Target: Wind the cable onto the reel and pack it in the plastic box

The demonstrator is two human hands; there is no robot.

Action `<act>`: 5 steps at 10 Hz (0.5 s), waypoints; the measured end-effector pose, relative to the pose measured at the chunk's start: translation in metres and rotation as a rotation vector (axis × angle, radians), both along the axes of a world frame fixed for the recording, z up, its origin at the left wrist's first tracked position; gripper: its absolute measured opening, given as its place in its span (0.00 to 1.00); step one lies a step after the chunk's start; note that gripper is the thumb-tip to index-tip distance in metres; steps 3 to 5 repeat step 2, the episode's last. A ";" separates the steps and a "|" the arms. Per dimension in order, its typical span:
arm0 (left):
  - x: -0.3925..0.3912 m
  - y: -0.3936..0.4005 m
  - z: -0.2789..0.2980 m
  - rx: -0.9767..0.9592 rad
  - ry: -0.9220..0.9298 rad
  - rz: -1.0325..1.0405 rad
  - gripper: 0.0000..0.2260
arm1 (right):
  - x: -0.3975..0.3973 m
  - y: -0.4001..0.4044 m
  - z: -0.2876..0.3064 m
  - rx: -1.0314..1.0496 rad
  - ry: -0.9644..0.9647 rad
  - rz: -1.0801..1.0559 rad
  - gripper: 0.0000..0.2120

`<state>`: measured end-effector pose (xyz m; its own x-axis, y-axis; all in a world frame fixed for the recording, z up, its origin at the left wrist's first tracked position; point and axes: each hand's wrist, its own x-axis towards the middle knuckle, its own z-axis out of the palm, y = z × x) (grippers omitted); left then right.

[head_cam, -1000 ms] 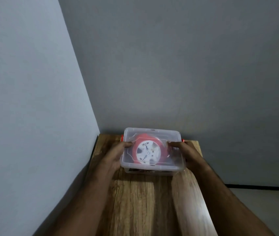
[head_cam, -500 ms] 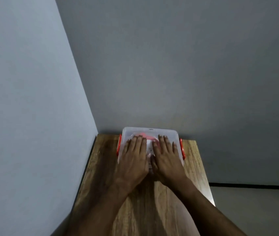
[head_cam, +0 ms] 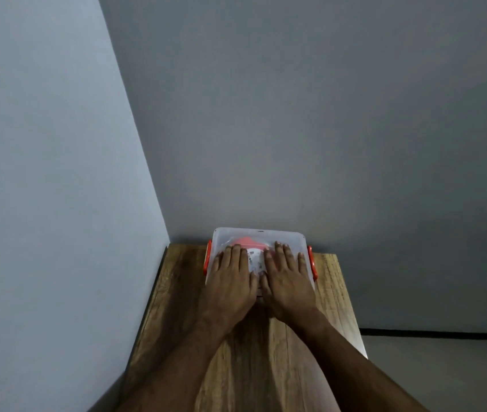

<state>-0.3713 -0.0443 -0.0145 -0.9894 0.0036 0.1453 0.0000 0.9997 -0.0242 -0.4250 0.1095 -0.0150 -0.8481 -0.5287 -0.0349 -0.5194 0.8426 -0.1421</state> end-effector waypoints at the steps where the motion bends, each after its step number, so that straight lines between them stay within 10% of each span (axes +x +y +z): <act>1: 0.000 -0.003 -0.003 -0.004 -0.082 0.021 0.37 | 0.001 0.000 0.006 0.017 -0.024 0.001 0.52; 5: -0.003 0.000 -0.006 -0.047 -0.049 0.081 0.36 | 0.007 0.001 0.017 0.014 -0.001 -0.019 0.55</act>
